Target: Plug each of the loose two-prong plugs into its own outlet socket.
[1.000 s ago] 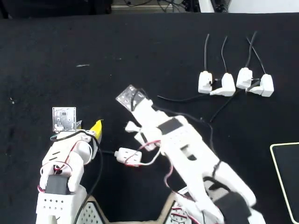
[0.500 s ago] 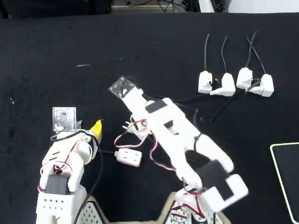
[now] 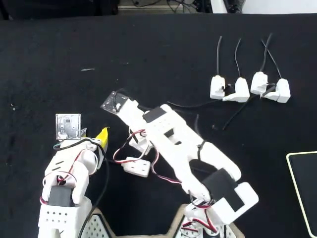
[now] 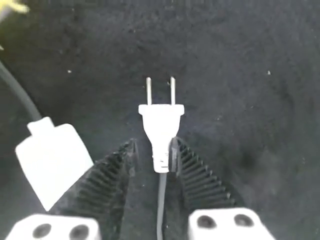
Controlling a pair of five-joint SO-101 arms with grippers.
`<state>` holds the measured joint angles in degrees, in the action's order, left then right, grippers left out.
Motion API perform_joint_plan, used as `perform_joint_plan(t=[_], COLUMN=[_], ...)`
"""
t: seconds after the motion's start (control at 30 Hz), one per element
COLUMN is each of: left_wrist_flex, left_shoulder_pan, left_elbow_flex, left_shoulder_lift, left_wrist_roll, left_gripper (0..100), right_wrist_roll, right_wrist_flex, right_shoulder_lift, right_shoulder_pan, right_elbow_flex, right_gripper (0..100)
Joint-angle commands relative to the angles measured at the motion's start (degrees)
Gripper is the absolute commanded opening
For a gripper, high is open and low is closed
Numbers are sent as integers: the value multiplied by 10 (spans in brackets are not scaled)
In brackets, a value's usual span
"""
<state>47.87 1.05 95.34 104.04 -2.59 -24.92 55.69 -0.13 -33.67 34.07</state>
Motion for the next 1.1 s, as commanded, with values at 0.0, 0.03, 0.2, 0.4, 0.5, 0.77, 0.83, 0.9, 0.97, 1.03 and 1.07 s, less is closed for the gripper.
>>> perform_joint_plan(t=[0.0, 0.03, 0.2, 0.4, 0.5, 0.77, 0.83, 0.9, 0.97, 1.03, 1.07], left_wrist_flex=[-4, -4, -4, -4, -3, -3, -3, -3, -3, -4, -4], left_shoulder_pan=[1, 1, 1, 1, 3, 7, 7, 7, 12, 35, 52], left_elbow_flex=[-16, -17, -17, -17, -17, -17, -17, -18, -20, -21, -24], left_shoulder_lift=[4, 4, 4, 4, 4, 4, 4, 4, 4, 4, 4], left_wrist_roll=[-2, -1, -1, -1, -1, -2, -2, -2, -3, -16, -34], left_gripper=[205, 205, 205, 205, 205, 205, 205, 205, 202, 174, 157], right_wrist_roll=[-32, -42, -56, -56, -56, -52, -54, -55, -54, -52, -52], right_wrist_flex=[-14, -16, -12, -17, -18, -17, -17, -17, -17, -17, -17], right_shoulder_lift=[0, 0, 0, 9, 36, 56, 60, 60, 60, 60, 60], right_shoulder_pan=[-4, 1, 5, 4, 6, 27, 30, 30, 30, 31, 31], right_elbow_flex=[-27, -27, -26, -30, -36, -73, -78, -75, -74, -74, -74], right_gripper=[153, 165, 177, 177, 177, 177, 177, 177, 177, 177, 177])
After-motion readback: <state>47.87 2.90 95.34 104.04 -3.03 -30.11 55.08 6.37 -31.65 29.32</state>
